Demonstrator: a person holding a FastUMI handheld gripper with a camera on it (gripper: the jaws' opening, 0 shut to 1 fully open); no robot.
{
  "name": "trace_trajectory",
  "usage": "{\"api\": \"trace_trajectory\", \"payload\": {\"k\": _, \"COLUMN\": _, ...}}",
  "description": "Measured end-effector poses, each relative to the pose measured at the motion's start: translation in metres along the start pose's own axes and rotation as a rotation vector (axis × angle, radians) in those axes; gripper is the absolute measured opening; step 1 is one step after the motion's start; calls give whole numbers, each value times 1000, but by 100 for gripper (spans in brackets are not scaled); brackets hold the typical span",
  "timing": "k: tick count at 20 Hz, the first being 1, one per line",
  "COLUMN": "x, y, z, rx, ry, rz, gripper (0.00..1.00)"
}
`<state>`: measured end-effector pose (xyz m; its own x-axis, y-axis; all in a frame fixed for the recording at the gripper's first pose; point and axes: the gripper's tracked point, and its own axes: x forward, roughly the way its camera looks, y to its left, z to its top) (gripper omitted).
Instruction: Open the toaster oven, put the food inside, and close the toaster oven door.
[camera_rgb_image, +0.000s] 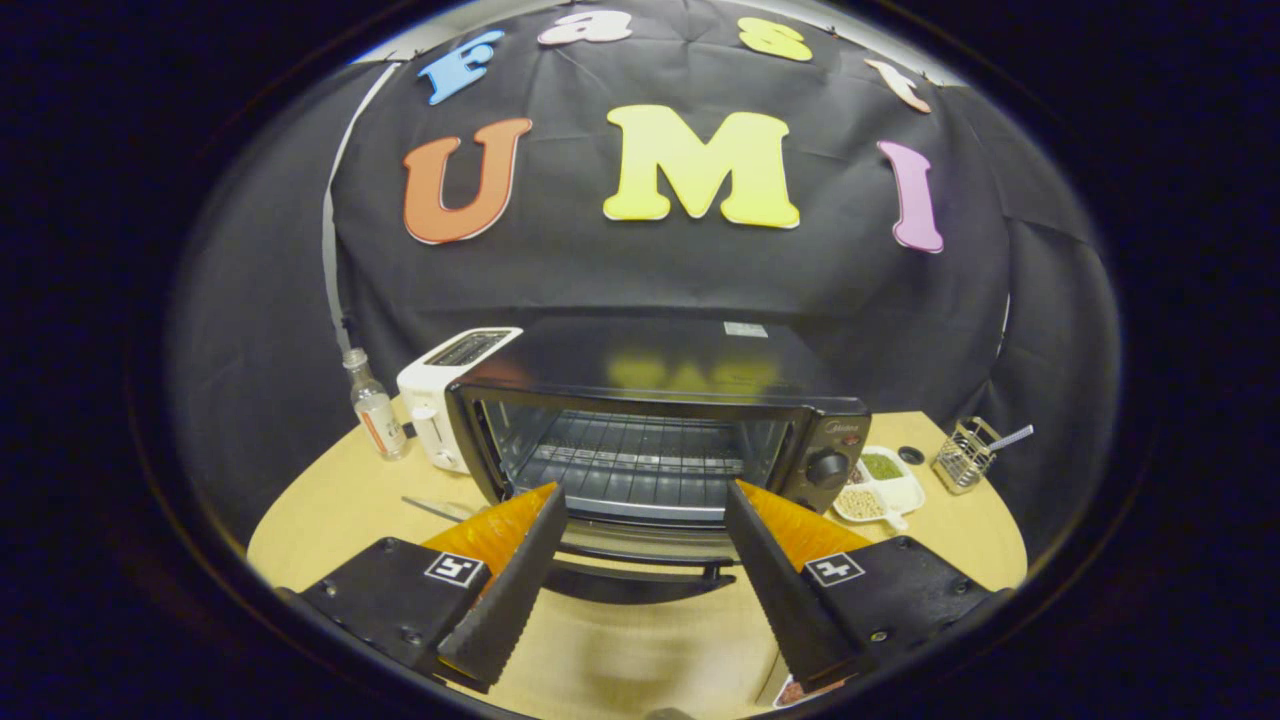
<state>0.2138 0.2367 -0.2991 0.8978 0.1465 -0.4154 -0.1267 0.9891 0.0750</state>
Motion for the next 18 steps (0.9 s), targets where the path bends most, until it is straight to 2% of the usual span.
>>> {"api": "trace_trajectory", "payload": {"k": 6, "x": -4, "y": 1, "z": -20, "rx": 35, "ry": 21, "rz": -19, "gripper": 100}}
{"api": "trace_trajectory", "payload": {"k": 14, "x": -14, "y": 3, "z": -88, "rx": 47, "ry": 82, "rz": -28, "gripper": 100}}
{"api": "trace_trajectory", "payload": {"k": 18, "x": -10, "y": 4, "z": -119, "rx": 12, "ry": 100, "rz": -38, "gripper": 100}}
